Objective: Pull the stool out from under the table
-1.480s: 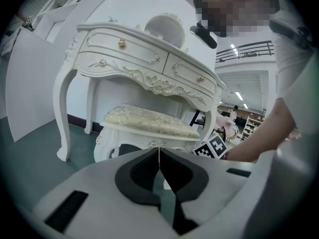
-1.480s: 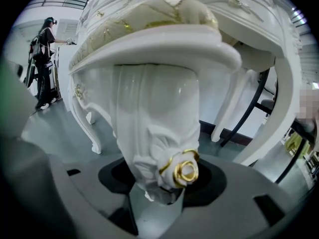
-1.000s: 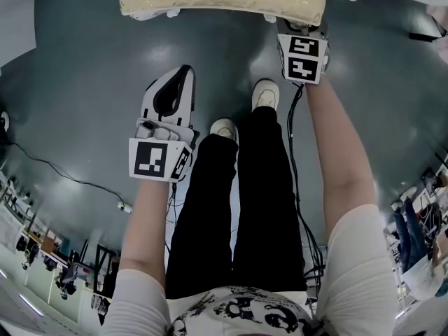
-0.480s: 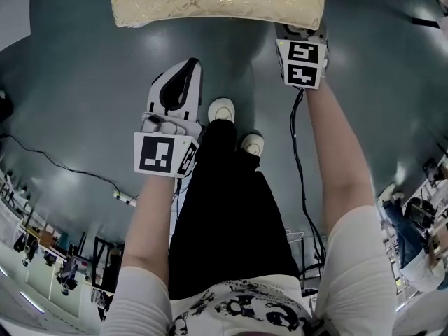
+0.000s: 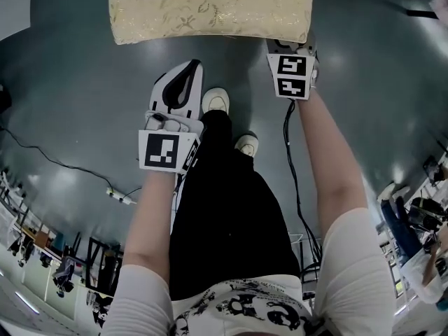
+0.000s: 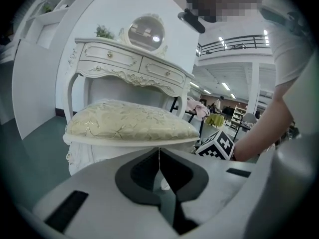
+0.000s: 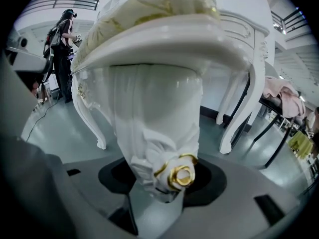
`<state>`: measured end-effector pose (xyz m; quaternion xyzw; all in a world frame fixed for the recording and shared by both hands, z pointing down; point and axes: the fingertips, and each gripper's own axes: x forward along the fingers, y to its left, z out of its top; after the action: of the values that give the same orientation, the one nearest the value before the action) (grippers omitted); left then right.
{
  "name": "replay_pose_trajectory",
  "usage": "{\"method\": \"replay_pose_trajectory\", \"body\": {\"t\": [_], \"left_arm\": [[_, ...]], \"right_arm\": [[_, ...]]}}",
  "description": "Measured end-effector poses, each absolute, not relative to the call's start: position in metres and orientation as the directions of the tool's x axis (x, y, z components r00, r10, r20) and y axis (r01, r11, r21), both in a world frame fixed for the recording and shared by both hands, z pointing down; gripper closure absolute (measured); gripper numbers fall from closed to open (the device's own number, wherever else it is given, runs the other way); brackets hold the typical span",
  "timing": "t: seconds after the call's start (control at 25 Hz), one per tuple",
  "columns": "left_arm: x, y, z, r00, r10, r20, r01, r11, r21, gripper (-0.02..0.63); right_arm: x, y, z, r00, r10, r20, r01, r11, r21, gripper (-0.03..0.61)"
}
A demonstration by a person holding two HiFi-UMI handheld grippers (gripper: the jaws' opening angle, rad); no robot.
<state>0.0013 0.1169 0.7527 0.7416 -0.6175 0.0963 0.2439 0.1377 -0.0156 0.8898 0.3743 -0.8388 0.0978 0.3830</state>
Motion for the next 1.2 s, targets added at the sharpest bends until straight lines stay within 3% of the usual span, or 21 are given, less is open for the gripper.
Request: {"method": "replay_pose_trajectory", "body": {"t": [0.64,0.92,1.0,1.08,1.2], "left_arm": [[0.018,0.145,0.723,0.182,-0.868,0.462,-0.97,-0.081,0.23,0.592],[0.024,0.141,0.677,0.175,-0.876,0.449,-0.972,-0.083,0.218,0.592],[0.027,0.139,0.652,0.176,-0.88,0.441,-0.971,-0.082,0.222,0.592],[0.024,0.133,0.625,0.179,-0.886,0.427,-0.972,-0.091,0.219,0.592],[0.014,0.121,0.585,0.18,-0.896,0.406,-0.971,-0.097,0.218,0.592]], "right_arm": [[0.168,0.01,0.873,-0.362,-0.518,0.775,-0.739,0.666,0.1,0.305],[0.19,0.042,0.828,-0.341,-0.417,0.842,-0.778,0.628,-0.003,0.31],[0.195,0.046,0.798,-0.337,-0.407,0.849,-0.794,0.608,-0.024,0.358],[0.192,0.042,0.762,-0.346,-0.434,0.832,-0.811,0.584,-0.033,0.453],[0.182,0.039,0.71,-0.395,-0.445,0.804,-0.818,0.569,-0.088,0.515]]}}
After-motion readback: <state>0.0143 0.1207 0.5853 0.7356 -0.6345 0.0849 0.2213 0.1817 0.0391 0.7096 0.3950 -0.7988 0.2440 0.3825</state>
